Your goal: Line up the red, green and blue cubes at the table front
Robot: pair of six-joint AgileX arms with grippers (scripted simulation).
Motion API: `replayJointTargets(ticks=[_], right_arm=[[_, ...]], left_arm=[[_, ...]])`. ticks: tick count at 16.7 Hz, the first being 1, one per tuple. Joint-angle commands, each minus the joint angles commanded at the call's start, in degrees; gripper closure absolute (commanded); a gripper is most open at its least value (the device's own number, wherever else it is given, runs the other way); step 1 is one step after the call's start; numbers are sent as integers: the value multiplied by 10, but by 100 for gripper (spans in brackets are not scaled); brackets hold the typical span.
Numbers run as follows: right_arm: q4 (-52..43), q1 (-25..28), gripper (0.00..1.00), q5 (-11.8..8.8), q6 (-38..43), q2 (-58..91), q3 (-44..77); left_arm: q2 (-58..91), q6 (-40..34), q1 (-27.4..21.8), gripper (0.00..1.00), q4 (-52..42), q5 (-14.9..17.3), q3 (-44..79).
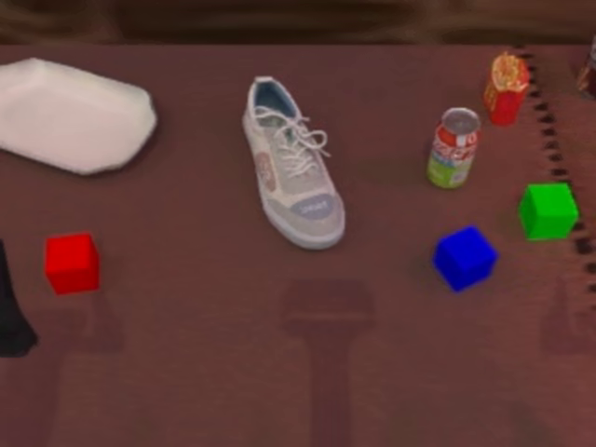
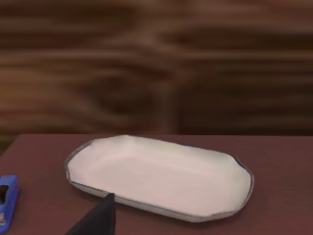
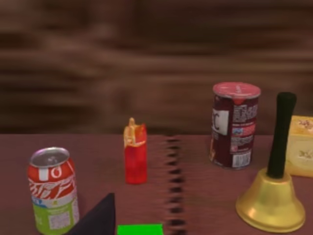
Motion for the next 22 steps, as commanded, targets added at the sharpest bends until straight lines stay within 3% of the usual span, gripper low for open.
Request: replayJointTargets(ticks=[4,8,22], right_arm=[[0,0,0,0,0,0,0],[0,0,0,0,0,0,0],[0,0,0,0,0,0,0]], left_arm=[[18,-3,-2,0,-12,1,17],[126,-18,-7,0,-78,2,113],[900,-102,-30,0,-476,0,645]])
